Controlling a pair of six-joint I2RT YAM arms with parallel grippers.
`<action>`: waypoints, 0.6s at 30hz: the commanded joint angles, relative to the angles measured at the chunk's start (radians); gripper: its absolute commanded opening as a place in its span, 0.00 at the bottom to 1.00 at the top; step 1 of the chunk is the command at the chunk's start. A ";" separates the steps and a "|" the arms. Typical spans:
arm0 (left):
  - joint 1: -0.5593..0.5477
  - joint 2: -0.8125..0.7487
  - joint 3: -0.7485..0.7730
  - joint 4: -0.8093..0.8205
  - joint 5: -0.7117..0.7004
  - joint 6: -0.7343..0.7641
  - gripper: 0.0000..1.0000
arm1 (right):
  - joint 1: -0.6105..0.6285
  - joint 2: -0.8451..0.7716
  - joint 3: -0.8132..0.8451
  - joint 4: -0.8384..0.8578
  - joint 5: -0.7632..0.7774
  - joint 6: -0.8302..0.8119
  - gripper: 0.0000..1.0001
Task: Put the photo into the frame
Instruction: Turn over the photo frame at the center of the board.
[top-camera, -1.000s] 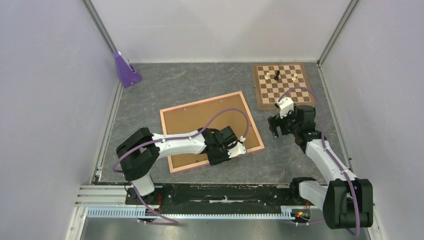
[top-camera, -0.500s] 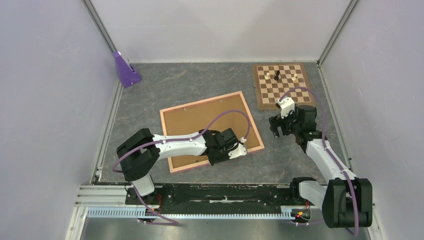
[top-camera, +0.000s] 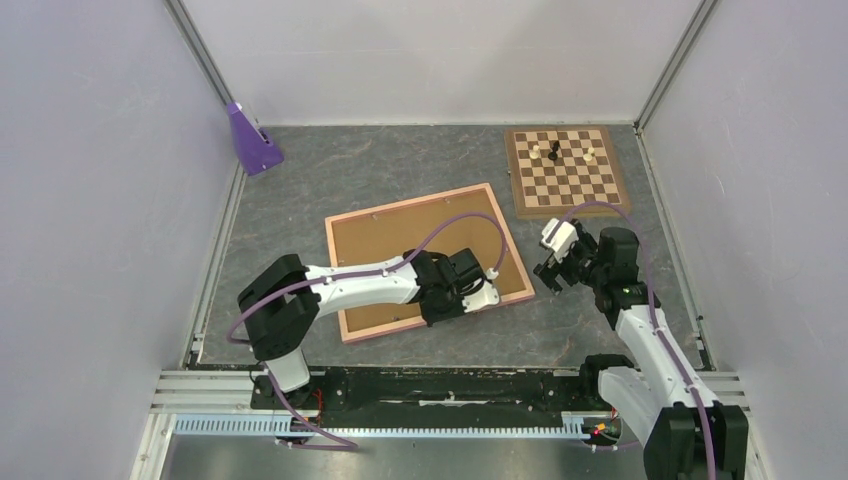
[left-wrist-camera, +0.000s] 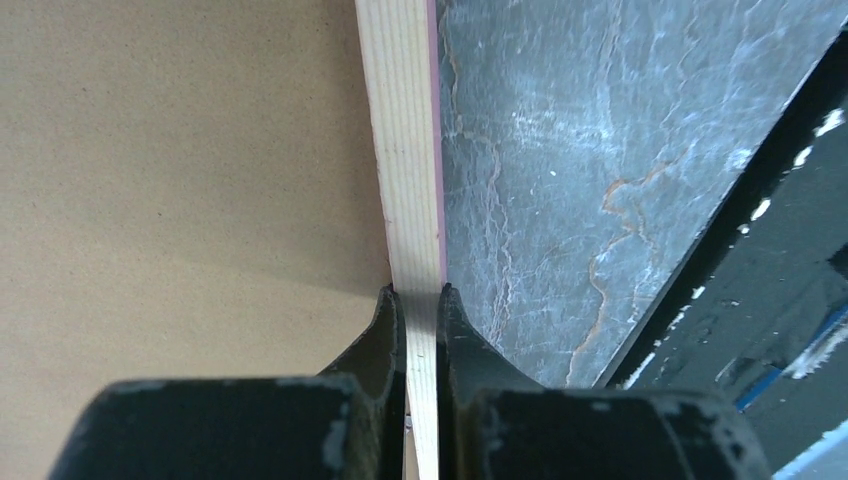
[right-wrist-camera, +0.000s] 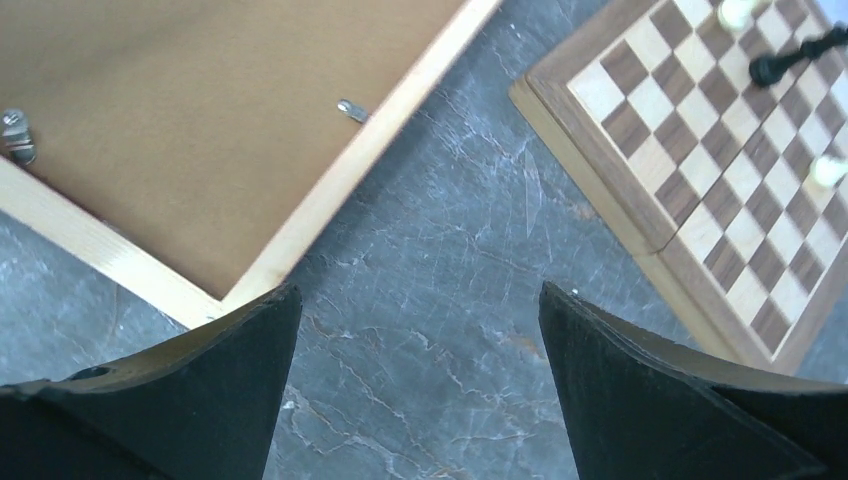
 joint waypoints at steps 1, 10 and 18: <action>-0.002 0.009 0.138 -0.052 0.058 0.065 0.02 | 0.012 -0.045 -0.015 -0.052 -0.096 -0.228 0.91; 0.029 0.107 0.365 -0.186 0.142 0.050 0.02 | 0.078 -0.126 -0.008 -0.135 -0.115 -0.347 0.89; 0.054 0.160 0.444 -0.237 0.178 0.035 0.02 | 0.101 -0.206 0.053 -0.307 -0.113 -0.428 0.87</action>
